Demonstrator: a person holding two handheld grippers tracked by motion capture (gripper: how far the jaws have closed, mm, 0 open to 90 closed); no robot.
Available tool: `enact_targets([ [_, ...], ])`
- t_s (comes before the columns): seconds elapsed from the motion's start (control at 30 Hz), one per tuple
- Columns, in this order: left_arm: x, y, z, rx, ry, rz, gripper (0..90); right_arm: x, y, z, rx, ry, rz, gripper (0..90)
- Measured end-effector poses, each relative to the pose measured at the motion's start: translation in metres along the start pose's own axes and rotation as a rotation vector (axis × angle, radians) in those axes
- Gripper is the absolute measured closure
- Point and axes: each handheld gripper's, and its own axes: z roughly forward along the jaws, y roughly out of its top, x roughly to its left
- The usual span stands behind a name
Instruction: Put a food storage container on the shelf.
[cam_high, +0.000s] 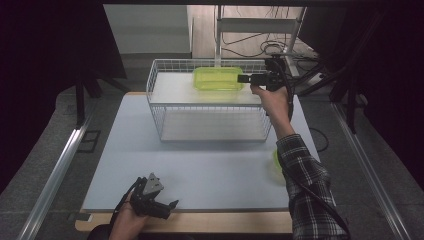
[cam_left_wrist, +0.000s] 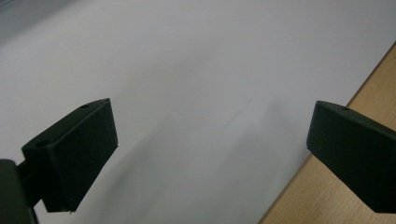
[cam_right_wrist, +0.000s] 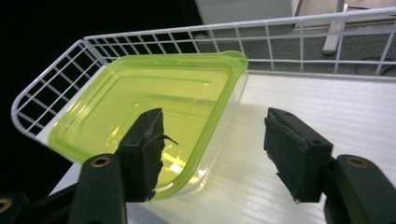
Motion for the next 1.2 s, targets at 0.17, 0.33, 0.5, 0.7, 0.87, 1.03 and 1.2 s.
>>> enact_targets([
  [0.17,0.0,0.0,0.0,-0.002,0.003,-0.002,1.9,0.004,-0.005,-0.007,0.003,0.023,-0.036,32.8],
  [0.33,0.0,0.0,0.0,0.001,0.004,0.003,1.9,0.009,-0.012,-0.015,0.0,0.043,-0.066,28.4],
  [0.5,0.0,0.0,-0.001,0.0,0.005,0.004,1.9,0.014,-0.02,-0.021,-0.001,0.044,-0.116,24.2],
  [0.7,0.0,0.0,-0.001,0.0,0.006,0.005,1.9,0.018,-0.031,-0.028,0.007,0.061,-0.147,21.2],
  [0.87,0.0,0.001,-0.001,-0.006,0.007,0.002,1.9,0.02,-0.041,-0.033,0.014,0.061,-0.179,18.9],
  [1.03,0.001,0.001,-0.003,-0.016,-0.006,-0.019,2.2,0.023,-0.053,-0.038,0.019,0.073,-0.213,15.7],
  [1.2,0.001,0.002,-0.004,-0.023,-0.024,-0.043,2.5,0.026,-0.068,-0.042,0.037,0.079,-0.253,13.0],
])
